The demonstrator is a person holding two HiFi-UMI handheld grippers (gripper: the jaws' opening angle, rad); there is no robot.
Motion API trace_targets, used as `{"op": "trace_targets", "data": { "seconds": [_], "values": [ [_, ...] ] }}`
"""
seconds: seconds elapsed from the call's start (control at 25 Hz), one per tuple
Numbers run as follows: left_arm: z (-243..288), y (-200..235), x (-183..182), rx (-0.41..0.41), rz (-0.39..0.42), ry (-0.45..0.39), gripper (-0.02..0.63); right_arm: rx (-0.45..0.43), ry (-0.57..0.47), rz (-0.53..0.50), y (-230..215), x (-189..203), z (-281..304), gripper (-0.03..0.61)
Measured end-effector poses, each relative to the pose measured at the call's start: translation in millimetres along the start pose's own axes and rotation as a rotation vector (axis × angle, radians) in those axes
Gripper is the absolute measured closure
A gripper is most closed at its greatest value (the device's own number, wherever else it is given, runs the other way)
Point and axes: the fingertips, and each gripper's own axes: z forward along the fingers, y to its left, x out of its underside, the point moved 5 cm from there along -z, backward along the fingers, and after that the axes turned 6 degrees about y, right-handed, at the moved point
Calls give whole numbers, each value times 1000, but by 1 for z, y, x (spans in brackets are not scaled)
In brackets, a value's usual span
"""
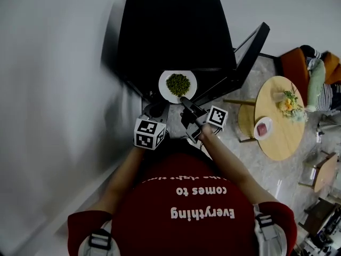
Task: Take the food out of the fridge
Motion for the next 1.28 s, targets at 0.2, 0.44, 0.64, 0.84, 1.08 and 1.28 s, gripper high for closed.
{"op": "trace_targets", "data": {
  "seconds": [0.2,0.44,0.64,0.84,1.08,1.28],
  "values": [
    [-1,-28,7,86,52,46,607,-7,-15,19,2,17,-43,555],
    [16,-44,6,192,153,91,607,15,-69,6,-10,26,-78,555],
    [20,-116,0,279,250,139,607,-2,-198,46,-3,25,-158,555],
    [54,-129,10,390,315,175,607,11,-303,53,-25,26,-177,555],
    [86,-208,14,535,414,216,607,9,-472,53,-28,26,-256,555],
    [109,-282,21,649,483,234,607,29,-611,39,-32,29,-329,555]
  ]
}}
